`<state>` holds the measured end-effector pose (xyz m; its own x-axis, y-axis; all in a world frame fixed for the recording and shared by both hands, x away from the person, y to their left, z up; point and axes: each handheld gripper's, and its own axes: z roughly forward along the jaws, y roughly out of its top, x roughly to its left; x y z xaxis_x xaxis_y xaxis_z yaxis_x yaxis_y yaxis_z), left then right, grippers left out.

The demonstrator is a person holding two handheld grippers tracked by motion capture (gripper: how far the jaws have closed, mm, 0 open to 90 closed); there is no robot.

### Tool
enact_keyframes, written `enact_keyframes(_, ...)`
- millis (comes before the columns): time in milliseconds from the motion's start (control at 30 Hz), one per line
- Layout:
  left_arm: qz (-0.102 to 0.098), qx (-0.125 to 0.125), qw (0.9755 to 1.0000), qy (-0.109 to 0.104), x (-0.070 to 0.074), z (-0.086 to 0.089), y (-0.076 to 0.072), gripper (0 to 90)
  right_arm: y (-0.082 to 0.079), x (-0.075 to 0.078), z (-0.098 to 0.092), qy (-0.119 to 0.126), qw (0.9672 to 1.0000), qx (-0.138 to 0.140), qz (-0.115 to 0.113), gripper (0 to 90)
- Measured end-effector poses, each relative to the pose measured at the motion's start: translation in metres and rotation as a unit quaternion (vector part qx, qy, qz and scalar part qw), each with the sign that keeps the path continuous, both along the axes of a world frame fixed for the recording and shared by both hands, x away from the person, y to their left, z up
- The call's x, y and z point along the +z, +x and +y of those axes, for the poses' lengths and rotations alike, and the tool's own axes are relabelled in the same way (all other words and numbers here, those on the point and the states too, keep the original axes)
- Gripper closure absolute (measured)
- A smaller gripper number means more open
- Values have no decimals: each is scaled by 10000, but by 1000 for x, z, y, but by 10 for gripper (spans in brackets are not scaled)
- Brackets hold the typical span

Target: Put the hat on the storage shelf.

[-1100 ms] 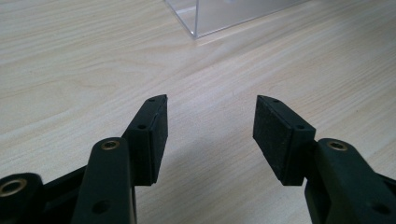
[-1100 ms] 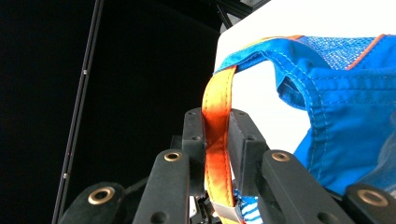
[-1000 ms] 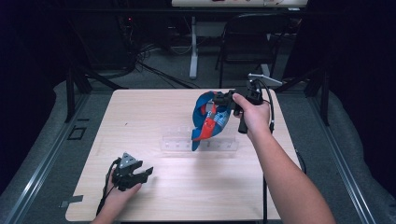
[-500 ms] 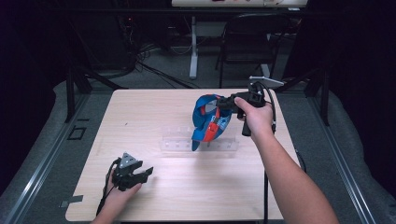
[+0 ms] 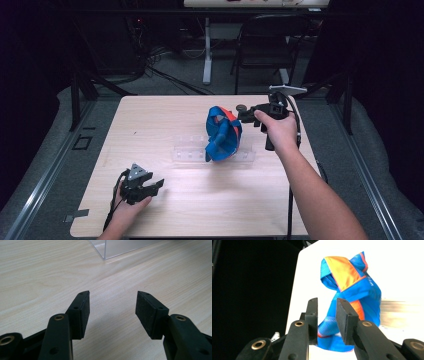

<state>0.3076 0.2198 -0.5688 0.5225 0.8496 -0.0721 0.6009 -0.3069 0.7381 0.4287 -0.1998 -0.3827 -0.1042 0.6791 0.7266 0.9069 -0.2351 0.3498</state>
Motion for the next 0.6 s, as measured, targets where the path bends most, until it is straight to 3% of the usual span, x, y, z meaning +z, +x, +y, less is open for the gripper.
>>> enact_keyframes(100,-12,-21,10000,23,0,0,0,456,-6,-1,-1,-226,9997,60,-67,709)
enact_keyframes(433,-4,-25,10000,47,0,0,0,456,-24,-8,-6,-633,9974,203,-269,659)
enact_keyframes(600,-2,-23,10000,50,0,0,0,456,-34,-21,-12,-584,9976,247,-282,644)
